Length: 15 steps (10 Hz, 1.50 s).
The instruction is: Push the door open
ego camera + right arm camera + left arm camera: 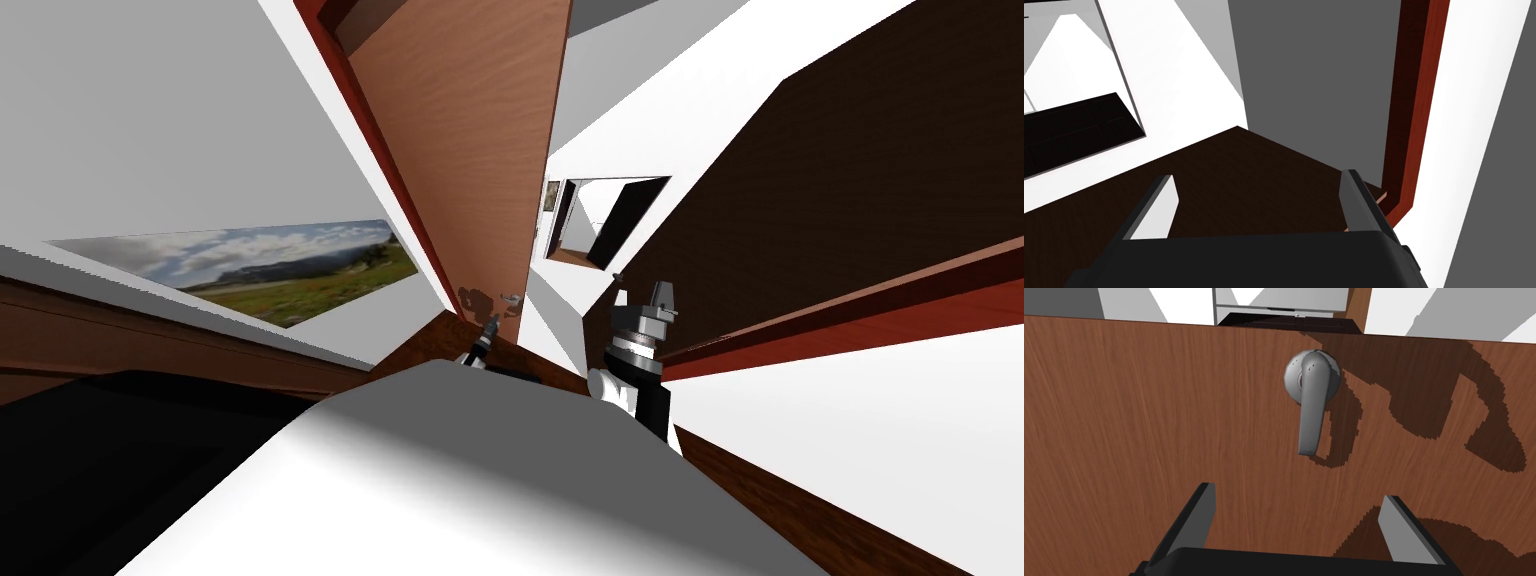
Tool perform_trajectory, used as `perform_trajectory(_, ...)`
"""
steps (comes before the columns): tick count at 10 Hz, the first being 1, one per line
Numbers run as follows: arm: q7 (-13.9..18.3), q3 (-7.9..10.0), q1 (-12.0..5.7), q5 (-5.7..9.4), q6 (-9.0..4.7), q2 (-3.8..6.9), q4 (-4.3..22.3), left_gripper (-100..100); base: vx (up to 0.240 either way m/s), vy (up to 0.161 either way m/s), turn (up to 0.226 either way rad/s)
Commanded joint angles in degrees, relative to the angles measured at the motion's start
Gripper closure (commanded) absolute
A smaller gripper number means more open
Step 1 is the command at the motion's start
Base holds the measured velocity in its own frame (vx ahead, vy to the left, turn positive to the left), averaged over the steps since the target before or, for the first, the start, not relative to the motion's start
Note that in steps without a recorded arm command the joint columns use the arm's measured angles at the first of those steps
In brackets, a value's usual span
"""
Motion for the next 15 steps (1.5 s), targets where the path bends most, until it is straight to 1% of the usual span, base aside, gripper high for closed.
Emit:
perform_trajectory(1,0.05,-0.28,-0.77,0.04,-0.31,-0.41,2.07,-100,0.121,0.067,-0.049)
perform_trajectory(2,0.07,-0.45,-1.09,0.05,-0.44,-0.64,3.02,-100,0.129,0.049,-0.051)
perform_trajectory(3,0.09,-0.33,-0.88,0.05,-0.37,-0.45,2.40,-100,0.057,0.017,-0.009)
perform_trajectory(4,0.01,-0.15,-1.08,0.14,-0.56,0.06,2.88,-100,0.127,-0.021,-0.030)
perform_trajectory(7,-0.15,0.22,-1.34,0.30,-0.85,0.36,3.54,-100,0.202,-0.042,-0.024)
perform_trajectory(10,-0.32,0.60,-1.61,0.47,-1.15,-0.09,4.23,-100,0.184,-0.041,-0.022)
perform_trajectory(12,-0.43,0.84,-1.79,0.58,-1.34,-0.86,4.67,-100,0.197,-0.054,-0.025)
perform_trajectory(13,-0.40,0.79,-1.81,0.56,-1.38,-0.64,4.73,-100,0.080,-0.021,0.001)
perform_trajectory(14,-0.40,0.79,-1.81,0.56,-1.38,-0.64,4.73,100,-0.009,0.002,0.002)
perform_trajectory(15,-0.40,0.79,-1.81,0.56,-1.38,-0.64,4.73,100,-0.025,0.008,-0.010)
